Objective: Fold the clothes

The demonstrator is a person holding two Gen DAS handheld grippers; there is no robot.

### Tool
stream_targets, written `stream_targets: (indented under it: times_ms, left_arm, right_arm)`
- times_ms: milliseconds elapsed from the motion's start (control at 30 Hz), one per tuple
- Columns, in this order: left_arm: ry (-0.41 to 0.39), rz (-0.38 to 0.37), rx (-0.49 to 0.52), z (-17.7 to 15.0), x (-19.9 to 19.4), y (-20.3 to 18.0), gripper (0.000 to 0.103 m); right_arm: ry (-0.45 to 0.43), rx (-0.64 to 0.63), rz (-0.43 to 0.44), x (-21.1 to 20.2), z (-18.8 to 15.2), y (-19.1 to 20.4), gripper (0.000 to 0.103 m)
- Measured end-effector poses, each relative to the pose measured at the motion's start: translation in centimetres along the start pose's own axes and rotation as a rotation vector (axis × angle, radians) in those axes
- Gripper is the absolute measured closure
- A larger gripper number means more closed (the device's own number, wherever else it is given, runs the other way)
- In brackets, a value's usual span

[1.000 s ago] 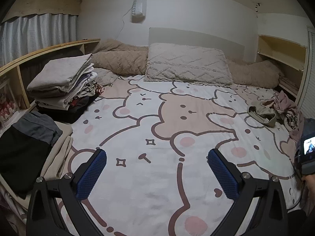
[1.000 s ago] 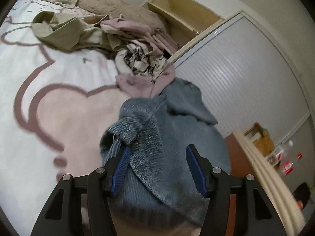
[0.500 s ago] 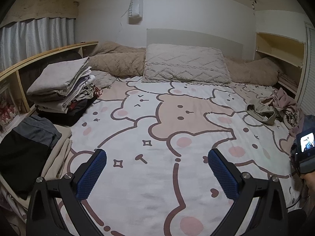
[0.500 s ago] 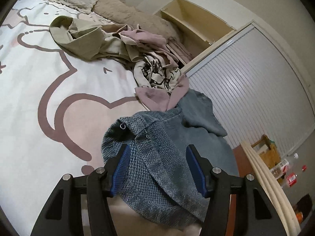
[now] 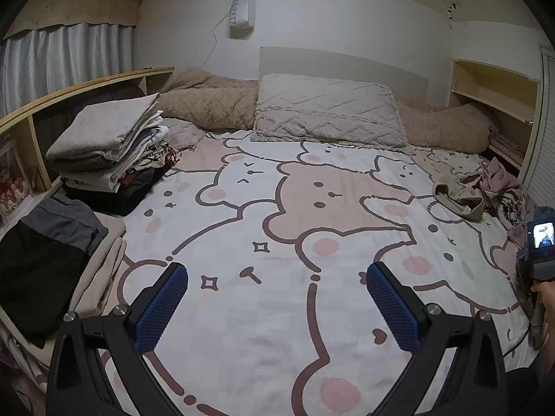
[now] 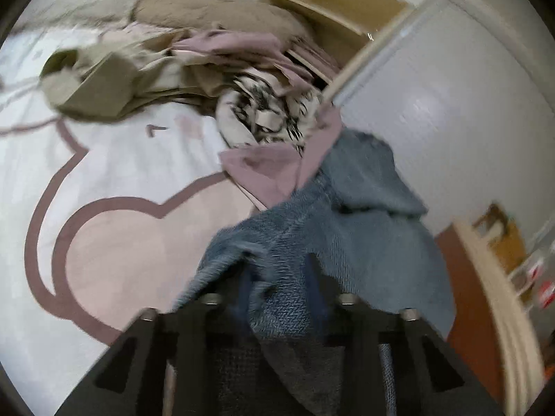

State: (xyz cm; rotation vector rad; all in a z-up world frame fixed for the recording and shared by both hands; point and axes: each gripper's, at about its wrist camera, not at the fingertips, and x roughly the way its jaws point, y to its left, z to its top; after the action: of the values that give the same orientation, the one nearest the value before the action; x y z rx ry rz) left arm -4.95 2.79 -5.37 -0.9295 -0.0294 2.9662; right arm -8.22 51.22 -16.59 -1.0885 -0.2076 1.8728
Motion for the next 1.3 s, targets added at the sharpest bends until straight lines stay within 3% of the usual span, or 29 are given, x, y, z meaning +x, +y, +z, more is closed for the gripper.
stream_targets:
  times_ms: [133,233,267,333,367,533,600,733,867,1033,1167,1300]
  left_arm:
    - [-0.014,-0.008,-0.007,0.2,-0.6,0.4,0.0]
    - [-0.019,-0.024,-0.001,0.4,-1.2,0.5,0.0]
    - [-0.022,-0.032,0.001,0.5,-1.5,0.5,0.0]
    - [-0.042,-0.043,0.005,0.7,-2.2,0.7,0.0]
    - [-0.059,-0.044,0.006,0.8,-2.7,0.8,0.0]
    - [-0.106,-0.053,-0.029,1.2,-4.6,2.7,0.0]
    - [-0.122,-0.047,-0.044,1.4,-5.4,3.8,0.0]
    - [-0.159,-0.032,-0.091,2.0,-7.1,6.2,0.0]
    - [-0.186,-0.005,-0.127,3.6,-9.4,7.7,0.0]
    - [-0.327,0.105,-0.081,6.9,-15.5,9.4,0.0]
    - [-0.399,0.187,-0.05,8.6,-19.1,11.3,0.0]
    - [-0.452,0.226,-0.054,9.0,-21.3,12.9,0.0]
  right_arm:
    - [0.093,0.331,0.325,1.8,-0.2,-5.1,0.094]
    - [0.115,0.517,0.641,0.4,0.6,-7.3,0.094]
    - [0.092,0.499,0.695,-1.1,1.6,-7.0,0.094]
    - [0.026,0.462,0.682,-4.5,3.4,-6.4,0.093]
    - [0.011,0.481,0.718,-5.7,4.3,-6.6,0.093]
    - [0.007,0.725,1.075,-8.9,6.5,-9.2,0.093]
    - [-0.03,0.735,1.153,-11.5,7.2,-9.3,0.093]
    - [-0.1,0.672,1.454,-20.0,10.0,-7.7,0.093]
    - [-0.184,0.554,1.693,-32.9,14.0,-5.5,0.093]
    - [-0.292,0.39,1.979,-49.0,19.0,-2.9,0.093]
    - [-0.319,0.491,2.069,-55.1,24.0,-5.4,0.093]
    - [-0.239,0.54,2.035,-53.6,25.3,-4.1,0.093]
